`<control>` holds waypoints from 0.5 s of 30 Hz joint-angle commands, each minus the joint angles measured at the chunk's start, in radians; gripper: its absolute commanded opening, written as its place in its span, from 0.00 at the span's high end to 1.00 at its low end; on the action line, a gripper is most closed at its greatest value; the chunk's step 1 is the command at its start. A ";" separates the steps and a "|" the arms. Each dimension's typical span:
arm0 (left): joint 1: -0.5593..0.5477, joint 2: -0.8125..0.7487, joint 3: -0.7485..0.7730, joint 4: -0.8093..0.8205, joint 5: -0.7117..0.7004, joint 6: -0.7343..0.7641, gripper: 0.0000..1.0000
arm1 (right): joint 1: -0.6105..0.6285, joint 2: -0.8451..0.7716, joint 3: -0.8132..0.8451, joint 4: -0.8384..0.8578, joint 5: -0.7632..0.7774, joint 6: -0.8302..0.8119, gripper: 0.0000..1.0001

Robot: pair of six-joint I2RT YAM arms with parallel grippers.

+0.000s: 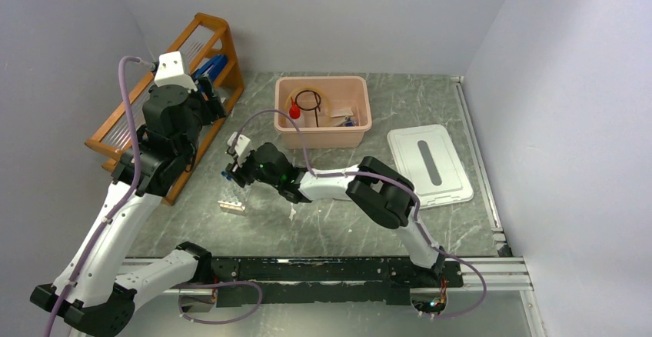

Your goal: Organize the chemistry lab equipment

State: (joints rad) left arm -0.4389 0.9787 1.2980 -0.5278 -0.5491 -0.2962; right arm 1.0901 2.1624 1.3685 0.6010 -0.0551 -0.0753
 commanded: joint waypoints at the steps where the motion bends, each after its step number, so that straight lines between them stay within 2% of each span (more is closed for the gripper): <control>1: 0.006 -0.009 0.015 -0.009 -0.014 -0.006 0.29 | 0.002 0.026 0.036 -0.028 0.090 0.000 0.49; 15: 0.006 -0.011 0.015 -0.013 -0.013 -0.008 0.29 | 0.000 0.010 0.059 -0.051 0.122 0.040 0.53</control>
State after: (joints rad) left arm -0.4393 0.9787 1.2980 -0.5289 -0.5495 -0.2962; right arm 1.0904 2.1815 1.3987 0.5659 0.0597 -0.0608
